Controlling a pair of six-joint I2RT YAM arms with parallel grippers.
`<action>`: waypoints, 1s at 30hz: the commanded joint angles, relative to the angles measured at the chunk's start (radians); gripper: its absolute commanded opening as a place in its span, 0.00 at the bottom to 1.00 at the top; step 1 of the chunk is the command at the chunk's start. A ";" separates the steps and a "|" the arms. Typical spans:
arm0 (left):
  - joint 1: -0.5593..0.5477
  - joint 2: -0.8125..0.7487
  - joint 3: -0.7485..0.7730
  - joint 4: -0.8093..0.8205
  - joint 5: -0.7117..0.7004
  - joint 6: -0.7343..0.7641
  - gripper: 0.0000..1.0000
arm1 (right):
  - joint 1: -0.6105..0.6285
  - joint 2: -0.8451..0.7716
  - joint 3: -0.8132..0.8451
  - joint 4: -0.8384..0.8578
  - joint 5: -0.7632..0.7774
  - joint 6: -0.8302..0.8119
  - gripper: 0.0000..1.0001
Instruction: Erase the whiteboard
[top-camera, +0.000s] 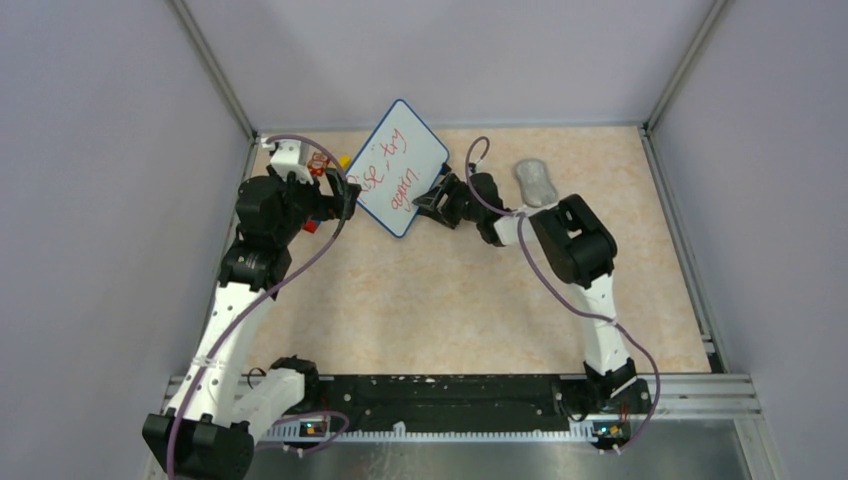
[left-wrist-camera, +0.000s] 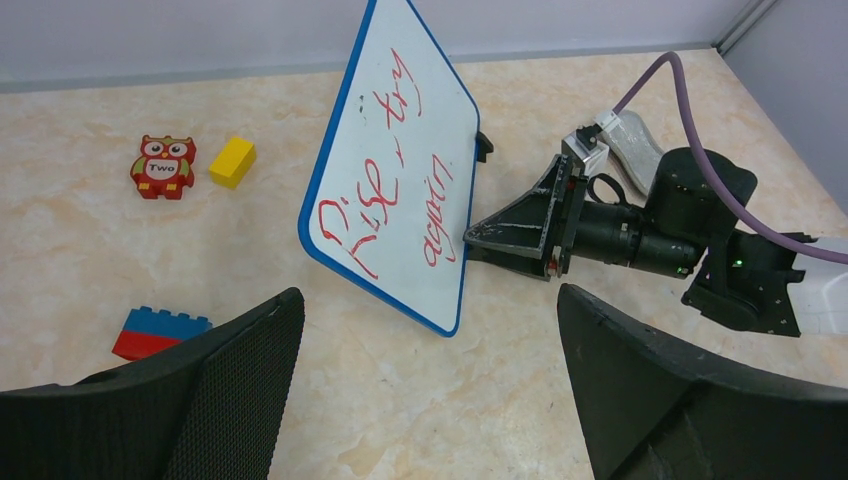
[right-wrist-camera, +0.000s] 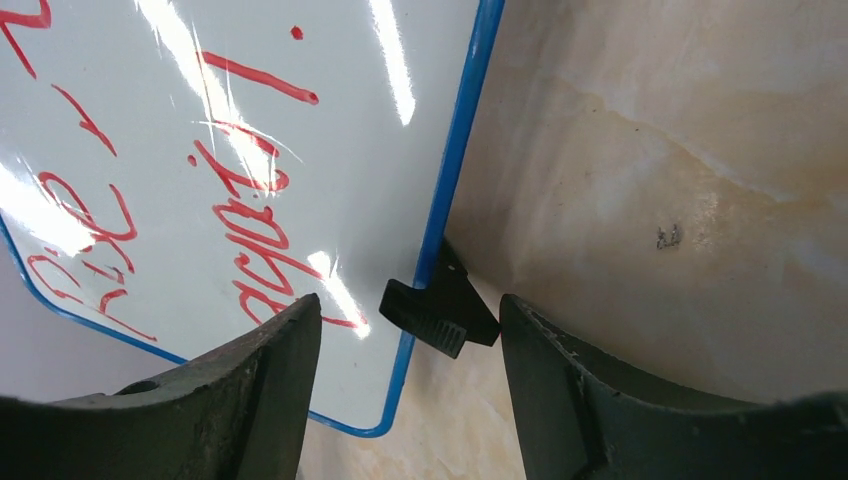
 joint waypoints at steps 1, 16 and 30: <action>0.004 -0.004 0.008 0.049 0.019 -0.010 0.99 | 0.021 0.054 0.023 -0.074 0.040 0.066 0.64; 0.005 -0.001 0.007 0.051 0.019 -0.011 0.99 | 0.023 0.075 -0.024 -0.044 0.062 0.116 0.33; 0.008 0.004 0.004 0.051 0.015 -0.016 0.99 | -0.017 0.001 -0.182 0.112 -0.114 0.065 0.00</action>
